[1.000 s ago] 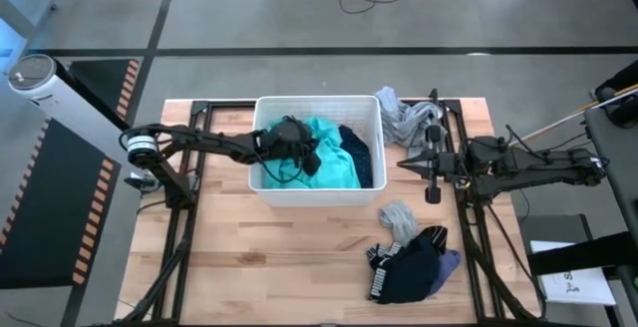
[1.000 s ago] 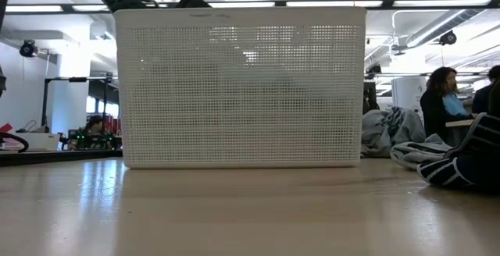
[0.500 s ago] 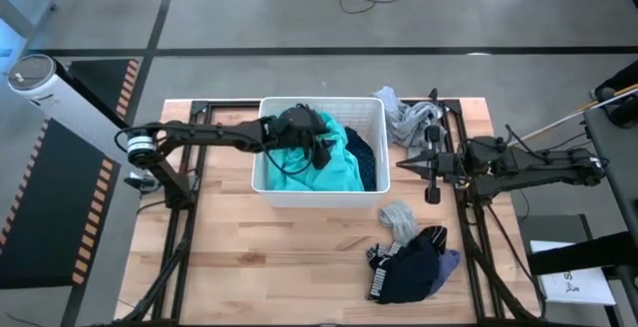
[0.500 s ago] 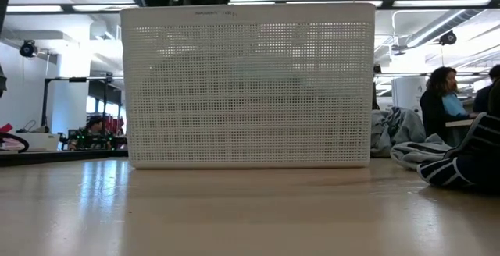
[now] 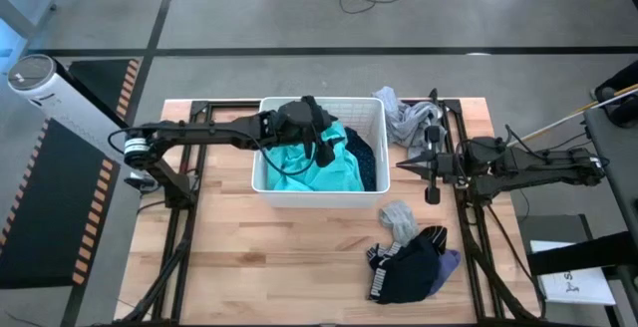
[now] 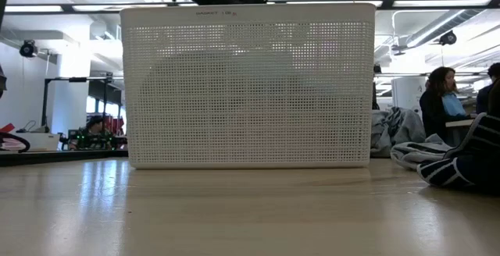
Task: Sort clothes
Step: Put the gray shirt into the white laundry bin
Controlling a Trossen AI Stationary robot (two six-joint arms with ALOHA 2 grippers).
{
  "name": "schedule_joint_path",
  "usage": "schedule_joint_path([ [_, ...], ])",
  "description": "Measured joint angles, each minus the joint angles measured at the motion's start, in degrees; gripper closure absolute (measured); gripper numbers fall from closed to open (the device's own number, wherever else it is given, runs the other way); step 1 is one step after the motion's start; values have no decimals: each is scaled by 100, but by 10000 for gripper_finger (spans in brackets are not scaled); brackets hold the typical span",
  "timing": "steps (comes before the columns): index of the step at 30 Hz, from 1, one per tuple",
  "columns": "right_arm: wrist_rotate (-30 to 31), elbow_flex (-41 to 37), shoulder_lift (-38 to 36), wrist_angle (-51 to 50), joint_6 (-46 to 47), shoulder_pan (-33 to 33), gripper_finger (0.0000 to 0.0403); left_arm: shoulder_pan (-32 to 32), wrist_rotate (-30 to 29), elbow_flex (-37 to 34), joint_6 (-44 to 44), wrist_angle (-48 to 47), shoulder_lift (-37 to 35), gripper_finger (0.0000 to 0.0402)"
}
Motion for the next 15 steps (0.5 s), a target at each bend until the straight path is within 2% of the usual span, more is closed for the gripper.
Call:
schedule_joint_path([
  [8, 52, 0, -2, -191, -34, 0, 403, -141, -343, -544, 258, 361, -616, 146],
  [11, 474, 0, -2, -330, -9, -9, 403, -184, -343, -974, 294, 698, -1072, 153],
  [15, 1498, 0, -1, -641, 296, -9, 403, -210, -354, -1706, 223, 1179, -1884, 158],
])
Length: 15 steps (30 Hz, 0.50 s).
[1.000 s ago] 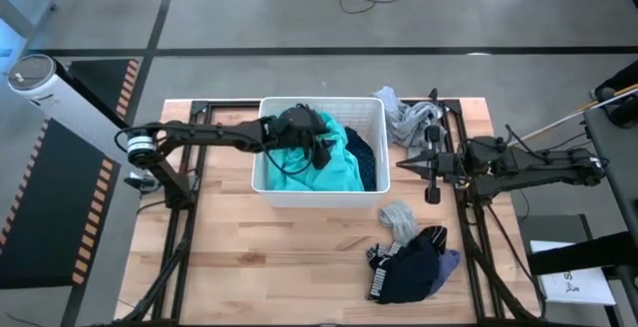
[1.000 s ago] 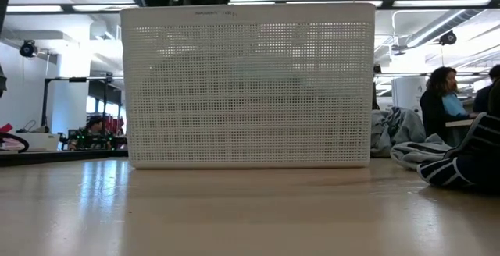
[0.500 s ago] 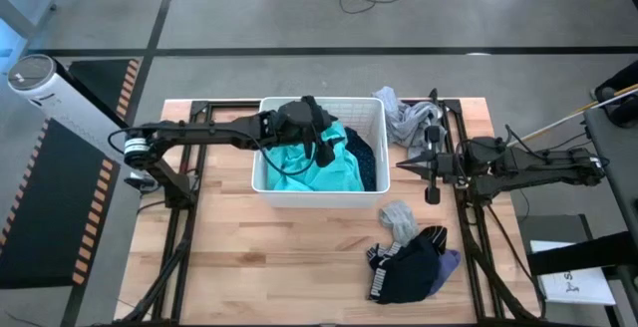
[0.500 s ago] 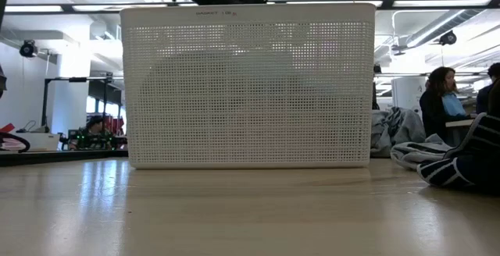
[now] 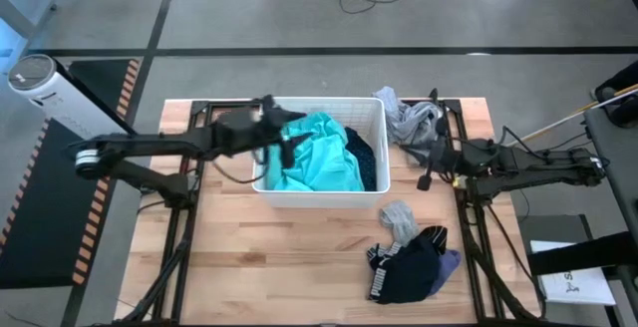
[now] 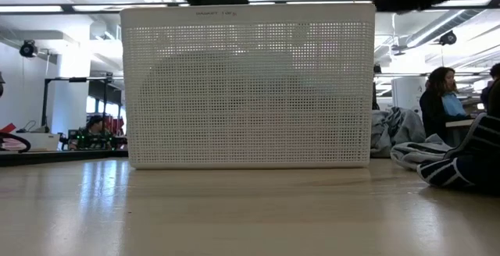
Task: Sort clothes
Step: Put the gray shirt into the white laundry bin
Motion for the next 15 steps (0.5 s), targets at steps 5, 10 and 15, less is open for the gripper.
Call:
schedule_joint_path([
  [5, 960, 0, -1, -418, 339, -2, 403, -2, -8, -1016, -200, 611, -1238, 155],
  [10, 1409, 0, -1, -472, 553, -8, 403, -22, -157, -1776, -248, 660, -2410, 149],
  [15, 1767, 0, -1, -730, 810, -195, 403, -24, -157, -2124, -254, 320, -3385, 151],
])
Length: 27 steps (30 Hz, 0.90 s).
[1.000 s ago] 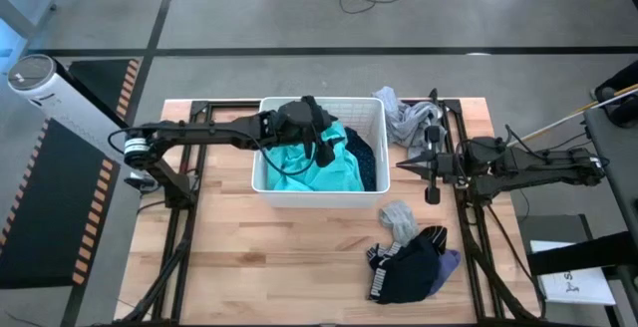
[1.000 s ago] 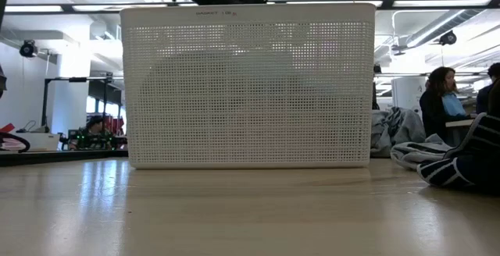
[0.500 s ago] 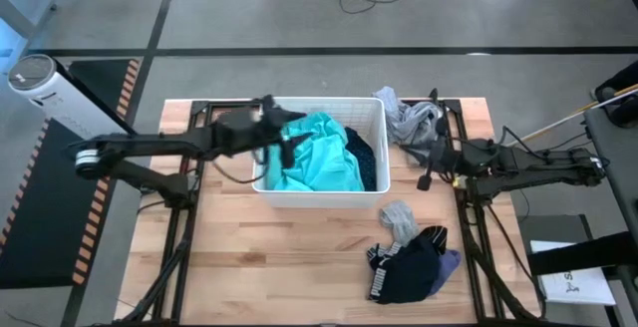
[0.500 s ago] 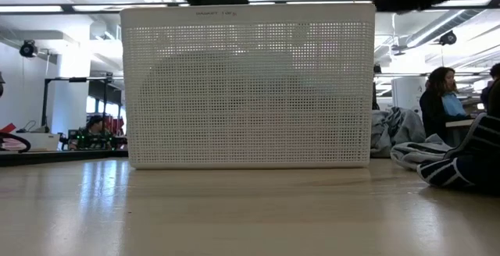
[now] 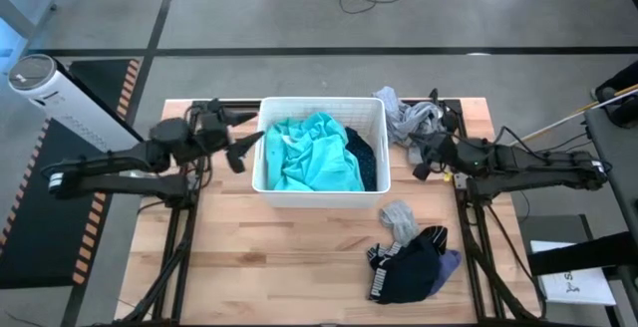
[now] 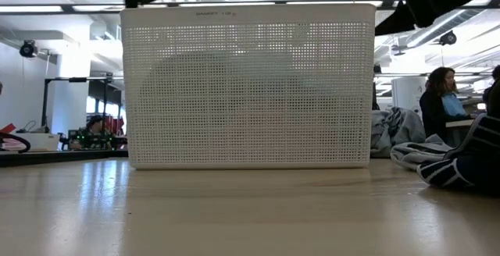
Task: Sort clothes
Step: Put the gray shirt into the white laundry bin
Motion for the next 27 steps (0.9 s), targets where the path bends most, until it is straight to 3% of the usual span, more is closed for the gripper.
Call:
schedule_joint_path([
  [4, -9, 0, 107, -63, 179, -190, 389, 0, -2, -44, -102, -533, -552, 158],
  [9, -179, 163, 516, -423, 454, -264, 343, 2, -4, -116, -101, -917, -887, 166],
  [14, -264, 946, 1182, -1573, 787, -287, 285, 2, -4, -200, -90, -1044, -1002, 168],
  [20, 186, 2036, 1947, -3356, 1004, -485, 220, 2, -4, -216, -32, -1113, -1007, 159],
  [27, 88, 2268, 2401, -3921, 864, -1197, 178, 2, -2, -218, 43, -1116, -1010, 153],
])
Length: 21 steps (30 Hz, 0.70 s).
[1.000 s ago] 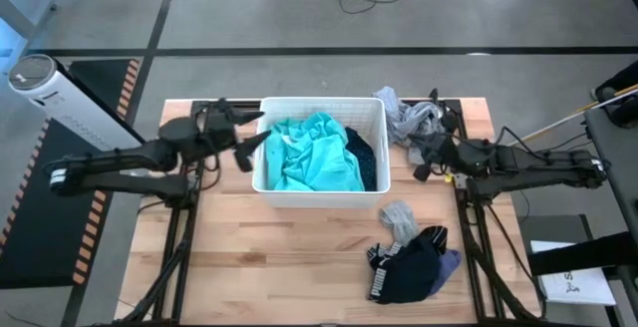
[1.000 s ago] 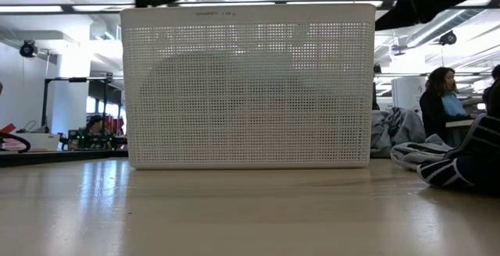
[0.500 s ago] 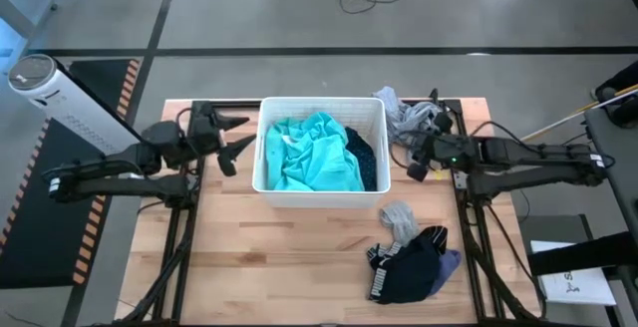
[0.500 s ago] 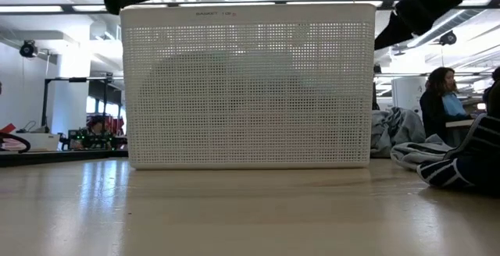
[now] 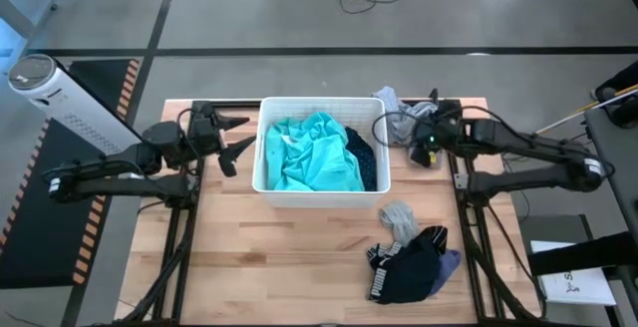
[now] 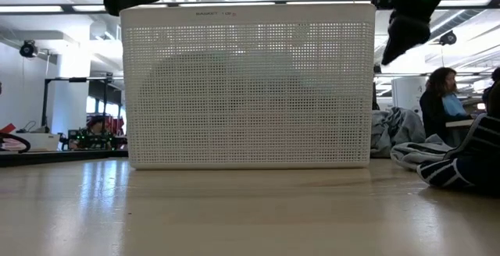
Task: Sort clothes
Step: Put the gray shirt into the white laundry bin
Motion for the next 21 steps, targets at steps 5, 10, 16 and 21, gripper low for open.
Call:
schedule_joint_path([
  [5, -520, -113, 20, 188, -165, -940, 170, 0, 5, 0, 1, -1, -2, 158],
  [10, -1140, -248, 42, 903, -265, -1751, 171, 2, 20, 0, -11, -11, -2, 158],
  [16, -1879, -395, 568, 1556, 523, -2527, 161, 2, 17, 0, -36, -21, -2, 149],
  [21, -2316, -395, 1168, 1792, 1223, -2970, 146, 2, 15, 0, -72, -22, -2, 150],
])
